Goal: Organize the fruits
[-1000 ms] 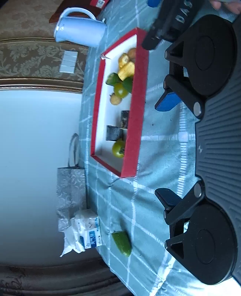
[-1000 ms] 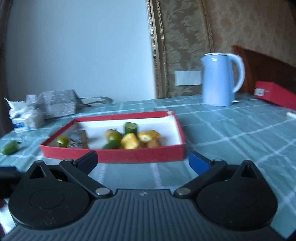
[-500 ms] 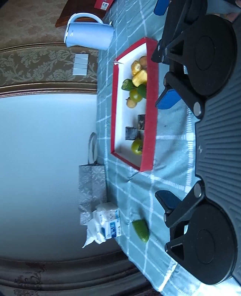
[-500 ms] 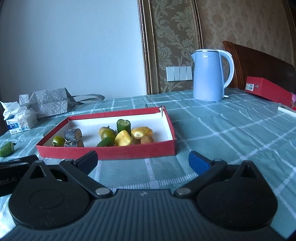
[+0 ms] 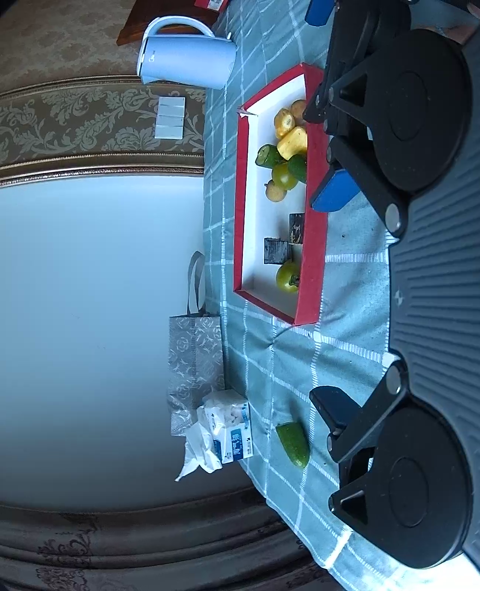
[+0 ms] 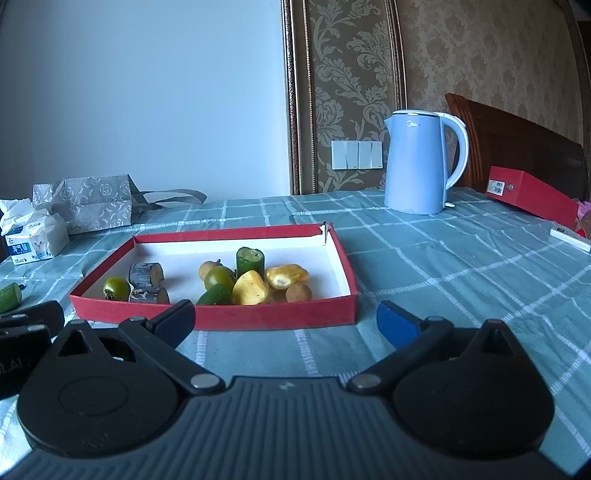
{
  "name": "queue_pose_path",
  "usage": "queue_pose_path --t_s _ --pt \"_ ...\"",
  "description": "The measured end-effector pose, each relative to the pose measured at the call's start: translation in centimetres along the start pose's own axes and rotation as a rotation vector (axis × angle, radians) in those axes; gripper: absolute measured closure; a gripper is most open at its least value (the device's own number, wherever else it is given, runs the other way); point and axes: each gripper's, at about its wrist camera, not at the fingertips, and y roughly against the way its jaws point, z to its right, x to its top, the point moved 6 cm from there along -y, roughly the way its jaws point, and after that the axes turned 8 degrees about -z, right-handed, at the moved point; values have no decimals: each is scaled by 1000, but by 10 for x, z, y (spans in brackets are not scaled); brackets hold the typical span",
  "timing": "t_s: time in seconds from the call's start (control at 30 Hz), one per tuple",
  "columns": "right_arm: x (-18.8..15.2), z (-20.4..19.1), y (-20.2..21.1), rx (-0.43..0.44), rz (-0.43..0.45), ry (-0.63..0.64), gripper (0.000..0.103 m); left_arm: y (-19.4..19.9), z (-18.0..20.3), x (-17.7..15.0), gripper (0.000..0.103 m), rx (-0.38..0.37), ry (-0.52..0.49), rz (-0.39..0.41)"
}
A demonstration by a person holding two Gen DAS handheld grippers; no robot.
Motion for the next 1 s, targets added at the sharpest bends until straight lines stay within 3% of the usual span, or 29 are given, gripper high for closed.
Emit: queue_pose_path --t_s 0.43,1.0 --pt "7 -12 -5 6 2 22 0 -7 -11 4 2 -24 27 -30" --pt "9 -23 -12 -5 -9 56 0 -15 -17 5 2 5 31 -40"
